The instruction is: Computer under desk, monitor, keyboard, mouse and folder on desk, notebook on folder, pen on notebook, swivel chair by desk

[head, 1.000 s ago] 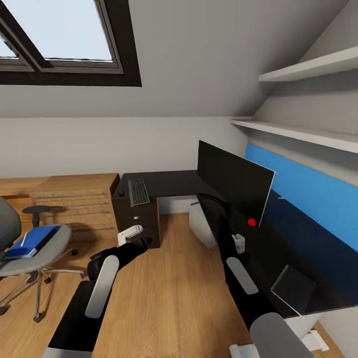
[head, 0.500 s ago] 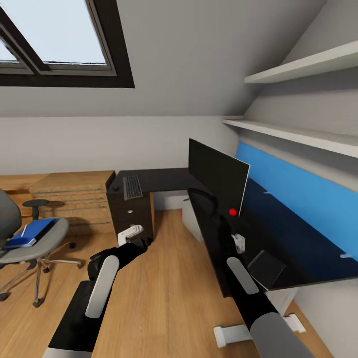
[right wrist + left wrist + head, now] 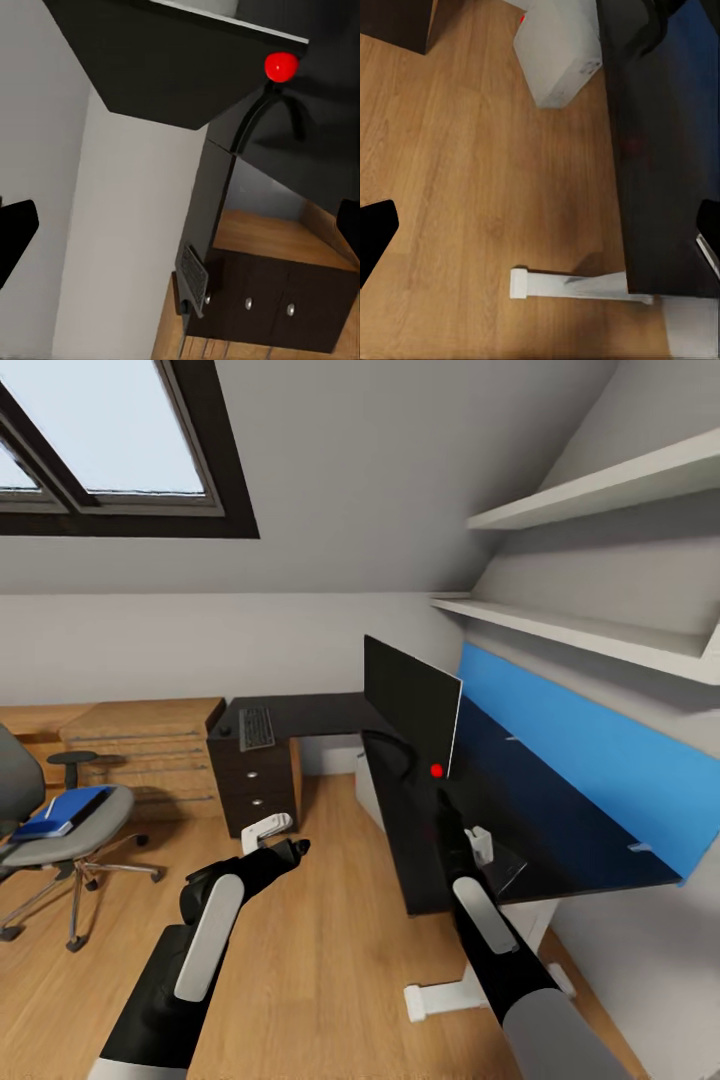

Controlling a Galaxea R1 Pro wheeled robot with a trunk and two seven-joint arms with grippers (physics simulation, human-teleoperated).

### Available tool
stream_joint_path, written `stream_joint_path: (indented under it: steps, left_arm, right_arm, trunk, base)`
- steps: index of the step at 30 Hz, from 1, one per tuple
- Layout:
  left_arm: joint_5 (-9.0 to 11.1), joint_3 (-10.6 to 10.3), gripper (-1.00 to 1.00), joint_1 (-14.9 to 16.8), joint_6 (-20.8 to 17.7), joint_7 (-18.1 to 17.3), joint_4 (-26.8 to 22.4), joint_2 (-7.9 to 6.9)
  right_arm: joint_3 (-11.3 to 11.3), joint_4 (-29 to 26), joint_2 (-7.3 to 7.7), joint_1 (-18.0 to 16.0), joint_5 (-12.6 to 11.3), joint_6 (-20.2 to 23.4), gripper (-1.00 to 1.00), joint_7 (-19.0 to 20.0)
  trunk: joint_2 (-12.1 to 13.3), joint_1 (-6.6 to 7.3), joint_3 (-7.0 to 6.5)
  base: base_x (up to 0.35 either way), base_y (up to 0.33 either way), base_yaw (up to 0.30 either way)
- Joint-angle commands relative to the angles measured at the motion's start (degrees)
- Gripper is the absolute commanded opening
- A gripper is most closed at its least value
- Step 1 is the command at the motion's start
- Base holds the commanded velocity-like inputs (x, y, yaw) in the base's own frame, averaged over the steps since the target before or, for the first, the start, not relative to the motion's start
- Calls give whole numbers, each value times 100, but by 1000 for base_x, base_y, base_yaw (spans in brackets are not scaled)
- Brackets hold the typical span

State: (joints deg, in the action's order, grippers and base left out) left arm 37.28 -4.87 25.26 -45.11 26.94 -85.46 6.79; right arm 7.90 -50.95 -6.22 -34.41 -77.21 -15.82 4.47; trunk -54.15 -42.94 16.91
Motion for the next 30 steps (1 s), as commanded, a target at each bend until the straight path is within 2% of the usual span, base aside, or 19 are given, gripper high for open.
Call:
stream_joint_path:
  steps: [1,3,11,14,15,16,20,21,25,26,28,29,30]
  left_arm:
    - [63,-11,100,5,-11,58,-6,3]
    - [68,-26,100,5,-13,56,-6,4]
    - [77,-35,100,5,-15,40,1,-1]
    - [77,-33,100,5,-15,42,2,-1]
    - [77,-33,100,5,-15,44,2,-2]
    - [77,-34,100,5,-15,42,2,-2]
    - [77,-36,100,5,-15,45,3,-2]
    - [77,-36,100,5,-15,46,3,-2]
    - [82,-35,100,5,-15,47,3,-2]
    - [83,-34,100,5,-15,48,3,-2]
    - [84,-33,100,5,-15,48,3,-2]
    - [82,-33,100,5,-15,48,3,-2]
    - [83,-32,100,5,-15,48,3,-2]
  right_arm:
    - [17,6,1,-5,22,-35,100,34]
    - [14,6,-1,-6,136,-33,100,27]
    - [3,16,-7,-5,235,-59,100,23]
    - [-8,55,39,-15,307,-56,100,-124]
    - [-11,86,104,-24,397,-55,100,-271]
    - [-10,172,254,-41,638,-48,100,-559]
    - [-3,383,454,-115,1160,-36,100,-989]
    - [-4,518,532,-203,1494,-32,100,-1181]
    - [-6,896,649,-460,2231,-29,100,-1443]
    - [-7,1143,677,-607,2601,-25,100,-1512]
    - [-7,1397,690,-750,2948,-25,100,-1559]
    - [-11,1638,697,-878,3242,-30,100,-1591]
    - [-12,1744,701,-933,3359,-33,100,-1603]
  trunk:
    - [-6,2,8]
    - [-6,2,8]
    - [-6,2,8]
    - [-6,2,8]
    - [-6,2,8]
    - [-6,2,8]
    - [-6,2,8]
    - [-6,2,8]
    - [-6,2,8]
    - [-6,2,8]
    - [-6,2,8]
    - [-6,2,8]
    - [-6,2,8]
  base:
    - [-257,-202,0]
    - [-216,-231,0]
    - [-50,-297,0]
    - [25,-311,0]
    - [59,-308,0]
    - [69,-264,0]
    - [44,-173,0]
    - [20,-78,0]
    - [12,-46,0]
    - [5,-20,0]
    - [4,-15,0]
    - [2,-8,0]
    - [2,-7,0]
